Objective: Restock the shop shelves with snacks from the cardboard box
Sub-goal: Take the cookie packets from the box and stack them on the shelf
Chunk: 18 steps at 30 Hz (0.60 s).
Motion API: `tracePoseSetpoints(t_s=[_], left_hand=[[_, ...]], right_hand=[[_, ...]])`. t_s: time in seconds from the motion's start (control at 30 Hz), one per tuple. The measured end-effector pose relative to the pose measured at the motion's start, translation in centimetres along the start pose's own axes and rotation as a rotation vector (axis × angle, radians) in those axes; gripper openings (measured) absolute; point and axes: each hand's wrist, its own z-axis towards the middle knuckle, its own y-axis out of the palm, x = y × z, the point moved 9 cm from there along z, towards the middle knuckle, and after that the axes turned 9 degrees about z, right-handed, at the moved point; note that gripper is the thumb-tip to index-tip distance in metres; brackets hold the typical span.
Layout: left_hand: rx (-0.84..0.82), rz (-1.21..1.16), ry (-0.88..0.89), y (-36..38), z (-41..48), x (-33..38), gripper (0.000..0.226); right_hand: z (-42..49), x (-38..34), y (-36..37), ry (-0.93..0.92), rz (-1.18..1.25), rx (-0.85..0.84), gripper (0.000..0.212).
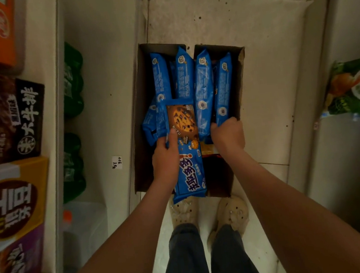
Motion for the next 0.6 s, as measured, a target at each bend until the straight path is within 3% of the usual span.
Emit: tracePoseSetpoints(t_s=[0.13,0.27,0.5,0.6], left_hand=[[-0.002,-0.026,-0.008,0.5,-0.4,0.2,0.048],[-0.01,0.02,0.032,0.7,-0.8,1.0,0.074],[-0.06,-0.019,0.045,0.8,-0.8,3.2,0.057],[-0.098,-0.074,0.038,1.1,-1.6,3.6,0.036]], right_hand=[[0.2,-0.1,0.4,-0.039,-0.034,-0.013,0.041],[0.3,-0.2,0.3,-0.078,-0.031,-0.039,0.04],[-0.2,-1.1,-1.3,-0.131,0.013,-0.011,0.04],[-1.1,-1.4,-3.1,-0.199,-0.104,0.03,0.038]])
